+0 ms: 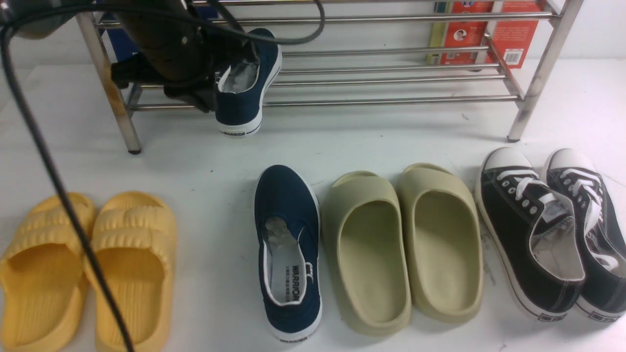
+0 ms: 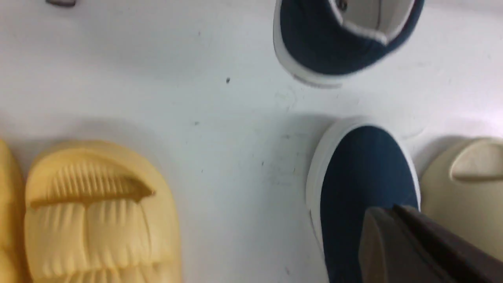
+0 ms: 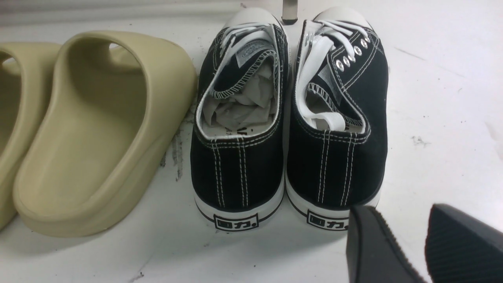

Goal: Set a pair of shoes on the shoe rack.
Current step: Use the left arm to grab the shoe closest to it, then use the left arm to put a shoe into the shoe rack

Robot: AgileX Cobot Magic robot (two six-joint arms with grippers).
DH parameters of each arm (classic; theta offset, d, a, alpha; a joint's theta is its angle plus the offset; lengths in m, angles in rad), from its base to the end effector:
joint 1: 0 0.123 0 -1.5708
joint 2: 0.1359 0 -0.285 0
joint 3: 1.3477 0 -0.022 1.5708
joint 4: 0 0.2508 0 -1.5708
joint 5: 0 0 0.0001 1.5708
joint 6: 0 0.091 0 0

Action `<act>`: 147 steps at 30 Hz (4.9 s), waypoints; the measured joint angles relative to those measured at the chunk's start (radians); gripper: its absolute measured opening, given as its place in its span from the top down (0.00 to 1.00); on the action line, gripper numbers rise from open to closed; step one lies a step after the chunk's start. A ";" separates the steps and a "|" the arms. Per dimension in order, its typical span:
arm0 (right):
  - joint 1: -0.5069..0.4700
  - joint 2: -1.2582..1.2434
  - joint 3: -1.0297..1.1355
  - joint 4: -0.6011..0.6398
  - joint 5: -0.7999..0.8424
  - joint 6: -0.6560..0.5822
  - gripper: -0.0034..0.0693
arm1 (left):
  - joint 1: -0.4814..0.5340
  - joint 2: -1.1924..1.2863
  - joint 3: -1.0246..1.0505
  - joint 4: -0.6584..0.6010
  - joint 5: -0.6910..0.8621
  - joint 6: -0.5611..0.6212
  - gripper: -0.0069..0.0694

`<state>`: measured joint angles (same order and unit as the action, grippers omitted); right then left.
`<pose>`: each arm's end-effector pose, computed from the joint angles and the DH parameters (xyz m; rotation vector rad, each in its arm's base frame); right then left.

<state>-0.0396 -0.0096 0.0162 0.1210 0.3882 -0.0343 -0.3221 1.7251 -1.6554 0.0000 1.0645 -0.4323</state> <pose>0.0523 0.0021 0.1736 0.0786 1.8744 0.0691 0.3580 -0.1195 0.3436 -0.1455 2.6385 -0.2609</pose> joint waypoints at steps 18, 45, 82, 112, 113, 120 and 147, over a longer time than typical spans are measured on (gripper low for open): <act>0.000 0.000 0.000 0.000 0.000 0.000 0.61 | -0.237 -0.128 0.555 -0.024 -0.273 -0.203 0.48; 0.000 0.000 0.000 0.000 0.000 0.000 0.61 | -0.237 0.052 0.528 -0.038 -0.236 -0.202 0.55; 0.000 0.000 0.000 0.000 0.000 0.000 0.61 | -0.114 0.208 -0.056 0.015 -0.234 -0.124 0.91; 0.000 0.000 0.000 0.000 0.000 0.000 0.61 | -0.037 0.500 -0.445 0.015 -0.267 -0.120 0.91; 0.000 0.000 0.000 0.000 0.000 0.000 0.61 | -0.036 0.500 -0.445 0.015 -0.278 -0.121 0.91; 0.000 0.000 0.000 0.000 0.000 0.000 0.61 | -0.033 0.500 -0.448 0.050 -0.354 -0.123 0.91; 0.000 0.000 0.000 0.000 0.000 0.000 0.61 | -0.033 0.487 -0.460 0.026 -0.376 -0.123 0.55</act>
<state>-0.0396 -0.0096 0.0162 0.1210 0.3882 -0.0343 -0.3547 2.2125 -2.1149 0.0256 0.6881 -0.5553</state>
